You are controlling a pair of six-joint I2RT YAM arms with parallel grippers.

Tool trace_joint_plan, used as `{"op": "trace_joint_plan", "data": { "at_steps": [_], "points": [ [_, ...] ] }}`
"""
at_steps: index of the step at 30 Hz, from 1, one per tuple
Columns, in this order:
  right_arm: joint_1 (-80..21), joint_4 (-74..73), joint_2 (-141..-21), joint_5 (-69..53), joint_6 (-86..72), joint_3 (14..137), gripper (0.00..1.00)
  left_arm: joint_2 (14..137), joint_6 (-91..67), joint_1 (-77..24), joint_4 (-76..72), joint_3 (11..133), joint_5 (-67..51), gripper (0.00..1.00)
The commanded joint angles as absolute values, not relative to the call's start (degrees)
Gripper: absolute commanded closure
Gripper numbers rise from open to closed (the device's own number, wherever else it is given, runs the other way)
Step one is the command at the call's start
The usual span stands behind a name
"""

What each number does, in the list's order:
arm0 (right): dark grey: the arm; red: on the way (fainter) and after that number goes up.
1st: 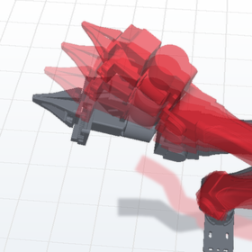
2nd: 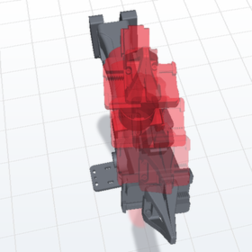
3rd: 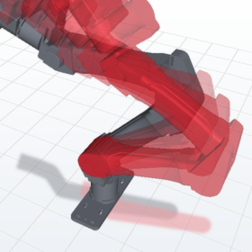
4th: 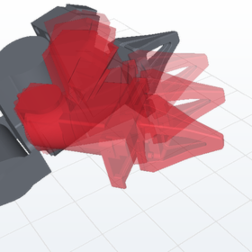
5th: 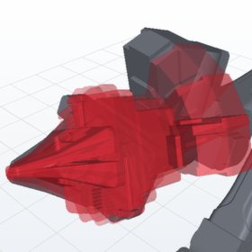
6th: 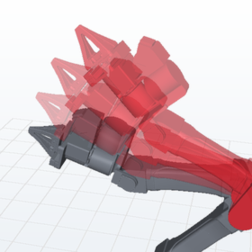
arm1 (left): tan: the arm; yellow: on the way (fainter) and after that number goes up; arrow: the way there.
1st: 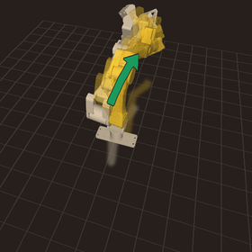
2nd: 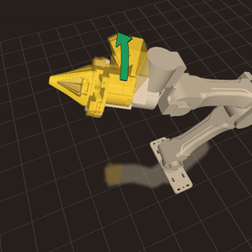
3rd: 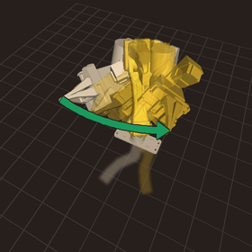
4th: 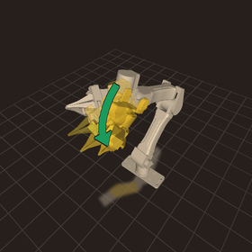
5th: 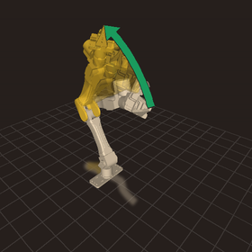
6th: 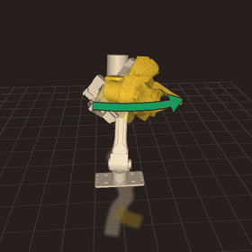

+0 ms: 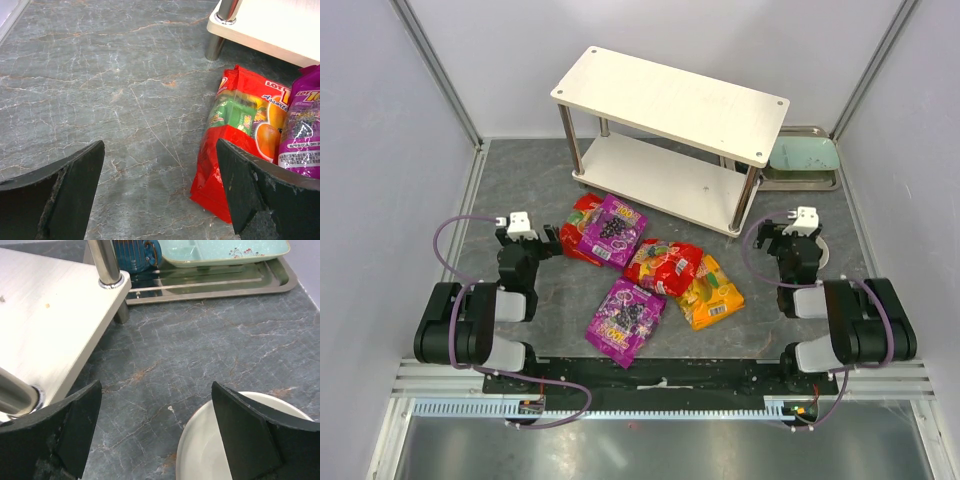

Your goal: Place and organize the candy bags onto the shelf

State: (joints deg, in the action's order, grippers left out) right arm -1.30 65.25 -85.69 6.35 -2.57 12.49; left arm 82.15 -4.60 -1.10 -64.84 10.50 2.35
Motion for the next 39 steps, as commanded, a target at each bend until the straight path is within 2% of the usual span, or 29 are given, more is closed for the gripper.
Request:
{"op": "trace_joint_plan", "data": {
  "at_steps": [1, 8, 10, 14, 15, 20, 23, 28, 33, 34, 36, 39],
  "points": [
    [-1.58, 54.71, -71.25, 7.99, -3.16, 14.84, 0.02, 82.44, -1.85, -1.32, -66.53, 12.22, 0.36, 0.00],
    [-1.50, 30.10, -56.44, 12.74, -6.84, 22.31, 0.02, 82.18, -1.76, -1.32, -66.27, 12.39, 0.26, 0.00],
    [-1.58, 24.55, -54.07, 14.58, -10.87, 24.07, 0.02, 80.43, -3.50, -1.93, -65.93, 11.78, 7.85, 0.00],
    [-1.50, 11.19, -51.60, 16.70, -15.37, 28.82, 0.02, 67.35, -5.18, -2.63, -48.28, 15.81, 10.98, 0.00],
    [-1.49, 10.99, -50.72, 16.26, -15.99, 28.65, 0.02, 62.80, -6.75, -2.81, -46.77, 15.99, 11.42, 0.00],
    [-1.50, 9.15, -43.07, 16.96, -22.48, 27.77, 0.02, 55.29, -18.88, -2.90, -36.94, 17.83, 10.55, 0.00],
    [-1.50, 2.74, -41.66, 20.99, -27.05, 29.97, 0.02, 51.95, -22.58, -2.90, -27.39, 21.25, 7.04, 0.00],
    [-1.58, -5.34, -41.66, 16.00, -22.69, 33.56, 0.02, 47.38, -29.77, -2.81, -14.52, 25.83, 0.54, 0.00],
    [-1.58, -12.12, -40.35, 17.85, -24.60, 36.30, 0.02, 47.81, -38.92, -2.64, -13.54, 24.70, -3.60, 0.00],
    [-1.58, -13.17, -39.30, 16.80, -25.57, 36.39, 0.02, 48.16, -38.50, -2.72, -13.71, 24.35, -6.13, 0.01],
    [-1.58, -13.62, -38.32, 13.90, -26.98, 35.95, 0.02, 49.12, -36.31, -2.72, -13.89, 24.08, -9.82, 0.07],
    [-3.51, -14.59, -38.06, 8.27, -29.53, 34.72, 0.02, 50.09, -33.42, -2.81, -13.80, 23.47, -14.93, 0.08]
  ]
}}
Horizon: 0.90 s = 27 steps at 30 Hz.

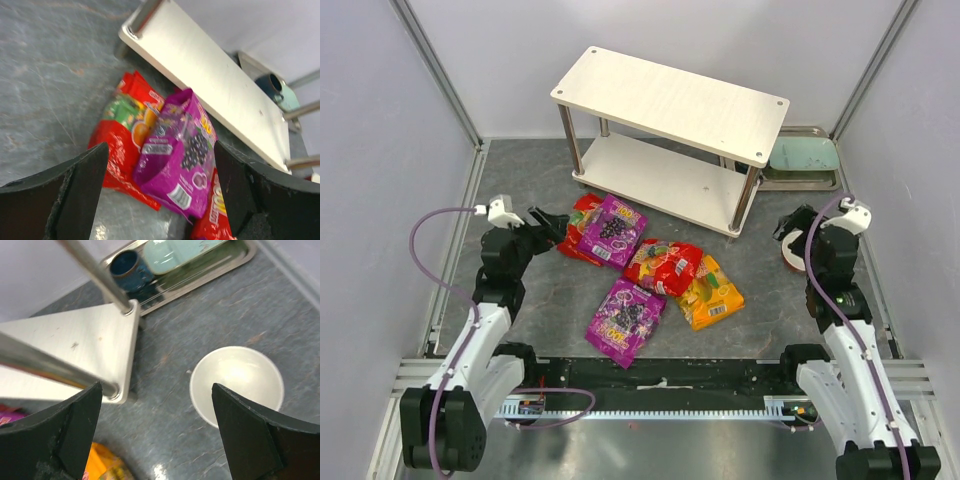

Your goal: Place and organize the candy bags onto the shelf

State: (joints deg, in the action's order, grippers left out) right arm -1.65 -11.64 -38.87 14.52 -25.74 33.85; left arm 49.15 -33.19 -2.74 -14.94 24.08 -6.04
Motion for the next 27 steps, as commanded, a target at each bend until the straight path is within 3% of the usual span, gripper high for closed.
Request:
{"op": "trace_joint_plan", "data": {
  "at_steps": [1, 6, 13, 27],
  "points": [
    [-6.13, -15.37, -38.14, 8.44, -30.23, 34.11, 0.02, 50.18, -32.53, -2.90, -13.54, 23.21, -15.81, 0.07],
    [-17.91, -16.26, -37.97, 15.98, -32.78, 32.43, 0.02, 49.31, -29.98, -4.57, -14.94, 19.78, -15.73, 0.02],
    [-42.77, -6.89, -48.49, 25.93, -37.26, 30.68, 0.02, 50.44, -27.60, -6.06, -23.46, 14.33, -16.78, 0.00],
    [-45.00, 9.48, -65.81, 26.28, -44.47, 27.95, 0.10, 53.00, -22.85, -6.68, -30.23, 10.37, -19.16, 0.00]
  ]
}}
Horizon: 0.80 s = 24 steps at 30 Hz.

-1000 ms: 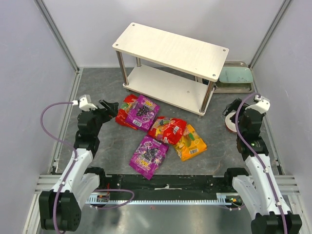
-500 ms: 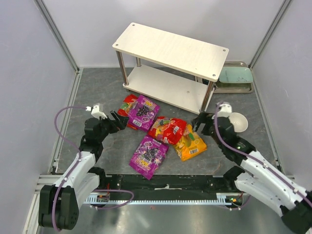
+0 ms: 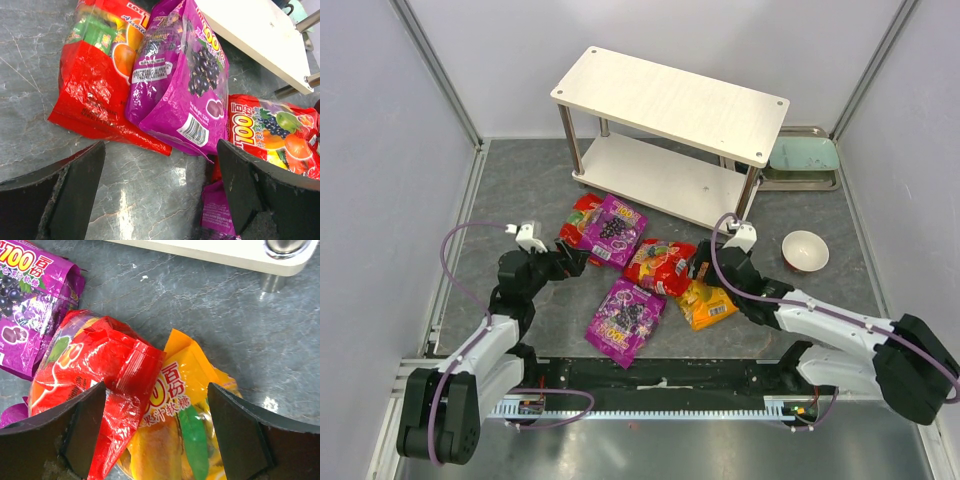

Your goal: Place and organize the candy bags onto the shelf

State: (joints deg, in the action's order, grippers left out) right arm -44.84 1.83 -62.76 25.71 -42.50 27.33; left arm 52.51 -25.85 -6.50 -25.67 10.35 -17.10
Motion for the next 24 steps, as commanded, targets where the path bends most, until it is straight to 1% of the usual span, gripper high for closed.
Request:
{"op": "trace_joint_plan", "data": {
  "at_steps": [1, 4, 7, 8, 10, 11, 15, 16, 17, 19, 20, 21, 24],
  "points": [
    [-45.00, 10.36, -66.26, 24.89, -44.56, 27.95, 0.11, 53.00, -22.85, -6.68, -30.50, 10.46, -19.25, 0.00],
    [-45.00, 13.70, -67.59, 23.47, -45.35, 27.42, 0.13, 53.00, -22.59, -6.68, -31.28, 10.46, -19.34, 0.00],
    [-45.00, 14.50, -69.08, 22.94, -46.05, 27.60, 0.22, 54.31, -22.24, -6.68, -31.73, 11.07, -19.16, 0.00],
    [-45.00, 14.76, -69.43, 22.33, -45.97, 27.60, 0.29, 54.84, -22.06, -6.68, -32.16, 11.25, -19.33, 0.00],
    [-45.00, 16.25, -70.22, 21.54, -46.05, 27.34, 0.34, 56.16, -21.89, -6.68, -32.60, 11.86, -19.95, 0.00],
    [-45.00, 16.87, -70.40, 21.10, -45.97, 27.25, 0.40, 56.68, -21.88, -6.68, -33.04, 11.95, -20.04, 0.00],
    [-44.91, 19.68, -70.31, 18.20, -45.62, 26.89, 0.57, 57.30, -21.80, -6.68, -34.10, 12.13, -20.92, 0.00],
    [-45.00, 19.77, -70.23, 17.85, -44.83, 27.07, 0.64, 57.48, -21.88, -6.68, -34.36, 12.22, -20.92, 0.00],
    [-45.00, 19.51, -70.14, 17.41, -44.48, 27.33, 0.76, 57.57, -21.97, -6.68, -34.63, 12.30, -21.09, 0.01],
    [-45.00, 17.94, -69.26, 16.70, -43.34, 28.82, 0.87, 57.83, -22.50, -6.68, -35.15, 12.48, -21.62, 0.02],
    [-45.00, 17.23, -68.74, 16.53, -42.63, 29.44, 0.95, 57.92, -22.85, -6.68, -35.33, 12.39, -21.88, 0.02],
    [-45.00, 15.40, -67.43, 16.44, -41.84, 31.01, 0.99, 58.01, -22.94, -6.68, -35.51, 12.39, -22.15, 0.02],
    [-44.91, 11.18, -63.83, 14.60, -37.89, 35.57, 1.00, 57.92, -23.29, -6.68, -35.42, 11.87, -21.62, 0.02]
  ]
}}
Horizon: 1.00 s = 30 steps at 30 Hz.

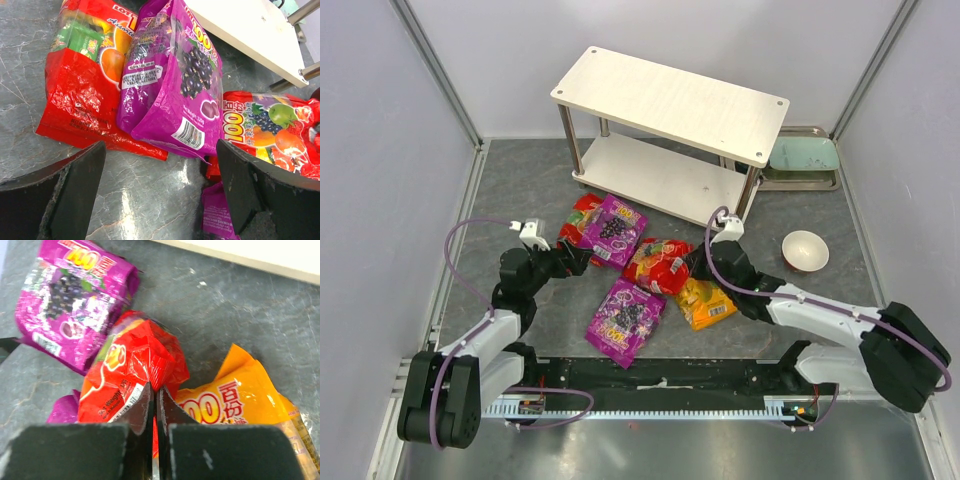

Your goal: Place and organize the candy bags onto the shelf

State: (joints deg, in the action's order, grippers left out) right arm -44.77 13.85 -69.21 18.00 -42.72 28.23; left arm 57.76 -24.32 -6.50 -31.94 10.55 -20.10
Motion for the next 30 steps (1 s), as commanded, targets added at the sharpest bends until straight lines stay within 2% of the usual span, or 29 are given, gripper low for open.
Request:
{"op": "trace_joint_plan", "data": {
  "at_steps": [1, 6, 12, 15, 24, 30],
  "points": [
    [-45.00, 9.94, -62.94, 14.15, -36.58, 37.07, 1.00, 57.83, -23.29, -6.68, -35.42, 11.60, -21.71, 0.02],
    [-45.00, 0.82, -59.33, 10.64, -28.85, 51.63, 1.00, 59.50, -23.55, -6.68, -35.86, 11.86, -21.97, 0.02],
    [-45.00, -12.11, -64.42, 4.41, -23.73, 75.27, 1.00, 61.09, -23.91, -6.68, -36.04, 12.39, -22.94, 0.02],
    [-44.91, -13.97, -65.56, 3.43, -22.68, 82.93, 1.00, 61.35, -23.99, -6.68, -36.12, 12.39, -22.85, 0.02],
    [-45.00, -16.78, -70.31, 5.09, -19.60, 100.35, 1.00, 62.49, -23.91, -6.68, -36.39, 12.75, -23.47, 0.02],
    [-45.00, -17.75, -74.35, 13.78, -13.29, 110.19, 1.00, 62.75, -23.91, -6.68, -36.21, 12.83, -23.64, 0.02]
  ]
}}
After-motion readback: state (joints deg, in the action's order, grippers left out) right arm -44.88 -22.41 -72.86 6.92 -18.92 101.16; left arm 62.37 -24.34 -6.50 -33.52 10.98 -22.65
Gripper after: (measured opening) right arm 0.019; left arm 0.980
